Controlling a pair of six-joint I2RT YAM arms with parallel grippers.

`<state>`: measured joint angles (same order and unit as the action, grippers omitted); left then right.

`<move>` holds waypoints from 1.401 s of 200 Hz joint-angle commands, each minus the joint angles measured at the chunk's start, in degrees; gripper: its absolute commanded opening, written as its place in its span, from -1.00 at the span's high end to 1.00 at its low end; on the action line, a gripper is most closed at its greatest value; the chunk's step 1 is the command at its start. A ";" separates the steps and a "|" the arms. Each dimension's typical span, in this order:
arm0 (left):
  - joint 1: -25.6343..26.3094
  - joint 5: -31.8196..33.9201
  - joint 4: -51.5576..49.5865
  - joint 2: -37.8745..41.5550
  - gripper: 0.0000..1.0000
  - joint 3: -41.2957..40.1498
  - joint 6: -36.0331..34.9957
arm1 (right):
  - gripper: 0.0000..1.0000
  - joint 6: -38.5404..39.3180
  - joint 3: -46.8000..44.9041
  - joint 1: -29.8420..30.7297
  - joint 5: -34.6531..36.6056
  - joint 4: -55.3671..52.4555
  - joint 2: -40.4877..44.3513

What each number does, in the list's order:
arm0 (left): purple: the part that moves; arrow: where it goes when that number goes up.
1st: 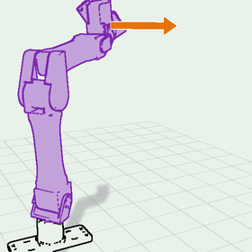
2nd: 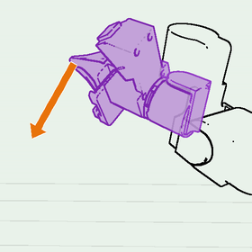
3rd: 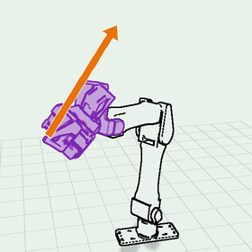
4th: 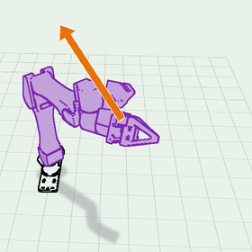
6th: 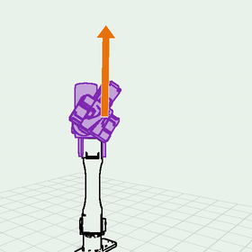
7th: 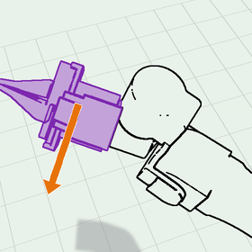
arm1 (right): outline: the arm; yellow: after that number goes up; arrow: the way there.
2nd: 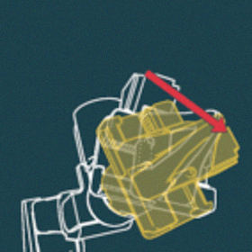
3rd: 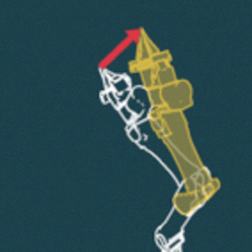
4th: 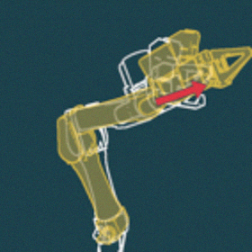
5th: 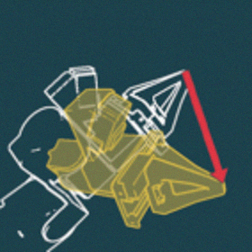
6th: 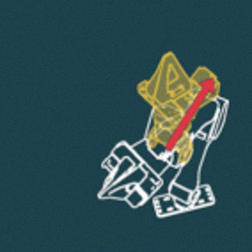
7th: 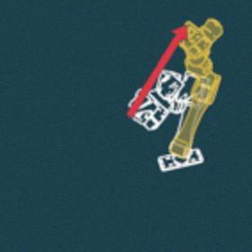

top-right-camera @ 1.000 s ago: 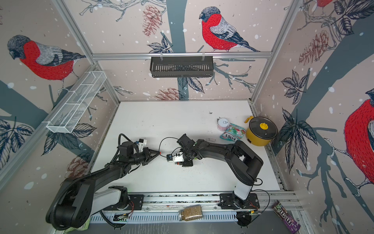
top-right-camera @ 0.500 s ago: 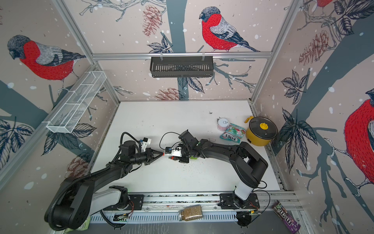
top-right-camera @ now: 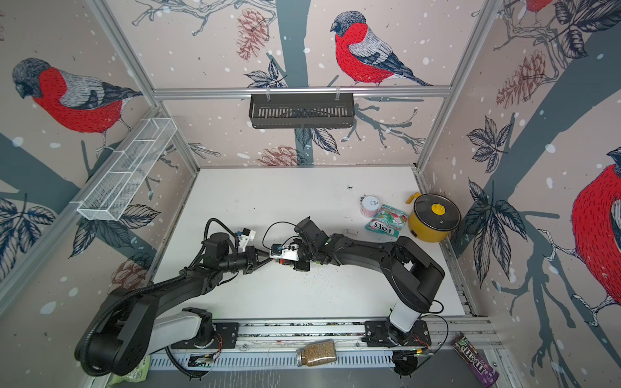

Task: Close the usb drive cover
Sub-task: Close the cover of the USB drive.

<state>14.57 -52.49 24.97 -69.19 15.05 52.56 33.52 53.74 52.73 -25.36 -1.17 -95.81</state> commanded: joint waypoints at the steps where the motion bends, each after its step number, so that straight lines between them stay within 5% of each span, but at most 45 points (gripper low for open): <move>1: 0.11 -0.97 1.96 0.44 0.95 0.07 0.12 | 0.63 -0.38 0.32 0.44 1.65 2.11 -0.37; 280: 0.82 -1.08 3.54 0.35 0.98 -0.37 1.26 | 0.64 -5.04 -4.25 2.50 6.83 17.80 2.65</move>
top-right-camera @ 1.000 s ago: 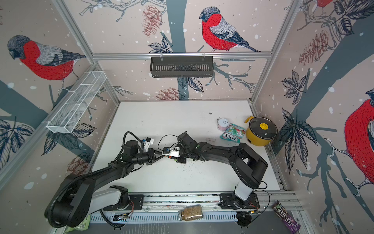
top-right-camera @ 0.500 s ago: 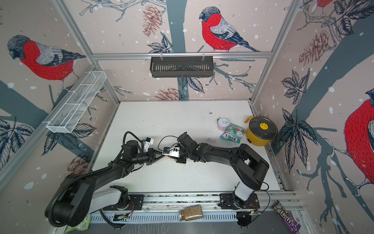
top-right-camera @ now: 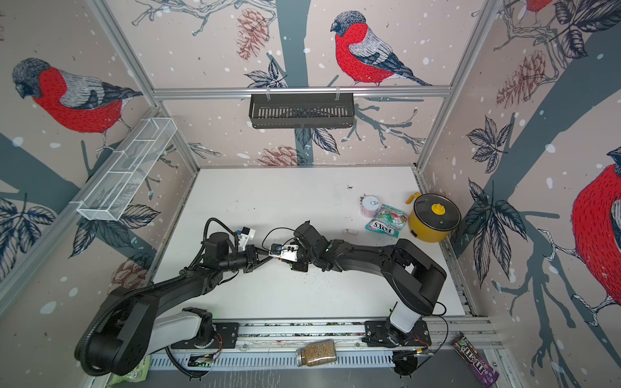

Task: Close the usb drive cover
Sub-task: Close the cover of the USB drive.

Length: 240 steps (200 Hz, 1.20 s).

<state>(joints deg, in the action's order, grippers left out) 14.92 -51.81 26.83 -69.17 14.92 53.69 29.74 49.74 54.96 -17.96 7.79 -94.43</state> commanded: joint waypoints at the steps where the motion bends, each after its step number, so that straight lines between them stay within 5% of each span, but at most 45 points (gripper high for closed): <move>1: 0.47 -1.74 1.58 0.29 0.98 -0.28 0.11 | 0.64 -1.26 -0.30 0.25 -0.54 8.92 1.32; 240: 0.90 -1.16 2.44 0.14 1.00 1.42 0.73 | 0.63 -7.12 -1.15 0.10 -5.21 20.23 -2.01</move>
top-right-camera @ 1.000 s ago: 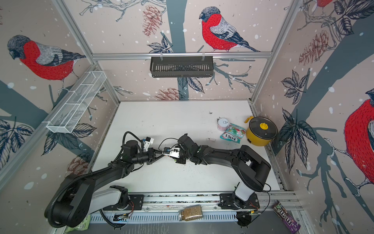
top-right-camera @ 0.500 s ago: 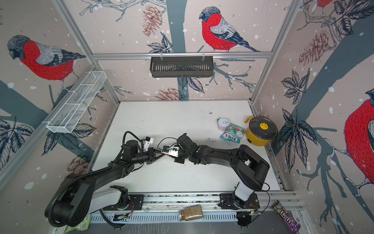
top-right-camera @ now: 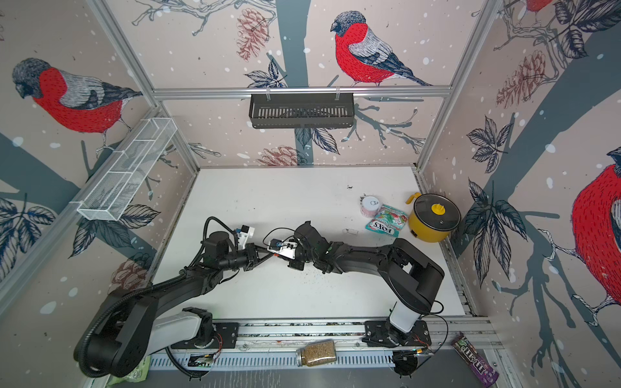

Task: Close the usb drive cover
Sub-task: Close the cover of the USB drive.

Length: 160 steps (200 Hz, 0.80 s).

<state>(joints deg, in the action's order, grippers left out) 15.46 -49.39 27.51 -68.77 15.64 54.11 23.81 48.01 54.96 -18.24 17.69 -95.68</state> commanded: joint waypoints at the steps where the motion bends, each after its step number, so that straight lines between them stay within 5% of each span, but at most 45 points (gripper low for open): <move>1: 0.36 -3.64 1.76 -0.24 1.00 0.71 0.30 | 0.63 -1.12 0.68 0.13 -4.94 10.34 -0.80; 160: 0.36 -2.33 0.69 -8.37 1.00 5.46 -3.98 | 0.62 4.73 9.04 -5.38 -11.57 1.39 -6.67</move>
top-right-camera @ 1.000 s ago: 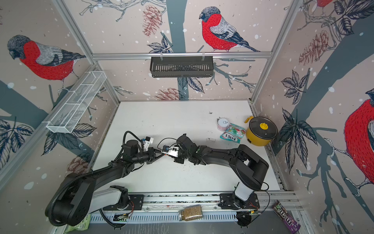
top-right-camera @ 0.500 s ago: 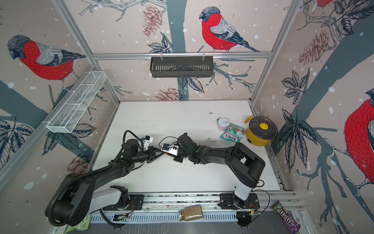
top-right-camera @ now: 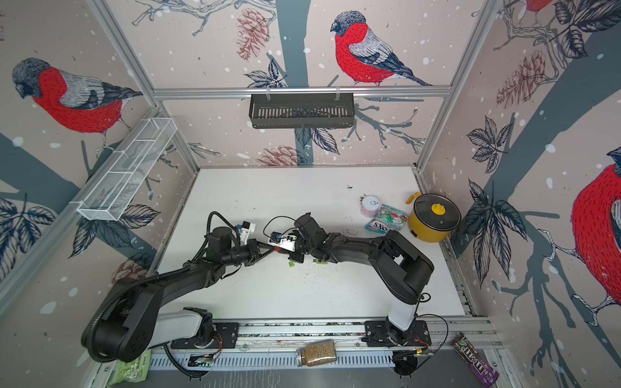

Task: Close the usb drive cover
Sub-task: Close the cover of the USB drive, then place the USB drive at the center of the board.

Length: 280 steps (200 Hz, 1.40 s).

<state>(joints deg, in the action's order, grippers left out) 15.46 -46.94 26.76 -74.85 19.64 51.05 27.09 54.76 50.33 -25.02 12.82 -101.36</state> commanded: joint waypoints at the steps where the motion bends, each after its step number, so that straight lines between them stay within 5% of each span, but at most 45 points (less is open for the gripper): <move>1: 0.36 -4.76 1.44 -2.44 1.00 1.50 -0.98 | 0.62 1.60 2.42 -0.84 -4.79 6.17 -1.10; 91: 0.08 -3.29 10.07 -19.00 1.00 9.67 0.03 | 0.33 8.71 8.95 -7.92 -4.67 -2.27 -8.24; 133: -1.10 -2.26 10.52 -25.56 1.00 14.69 -0.03 | 0.07 9.92 6.01 -11.38 -3.71 -3.67 -4.31; 213: -1.41 -0.05 13.34 -33.06 1.00 20.41 2.15 | 0.03 9.25 -3.32 -12.45 -0.05 -6.81 4.28; 250: -1.66 0.44 12.29 -34.81 0.78 21.32 2.03 | 0.03 8.68 -6.57 -11.11 1.28 -6.84 5.87; 280: -1.76 1.50 11.15 -33.48 0.35 20.80 1.74 | 0.02 9.67 -8.42 -9.27 2.54 -7.10 7.61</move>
<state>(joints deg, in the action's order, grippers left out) 13.85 -46.41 36.75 -109.38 40.58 52.66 36.16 47.33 40.01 -23.88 5.78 -95.15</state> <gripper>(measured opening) 0.264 0.487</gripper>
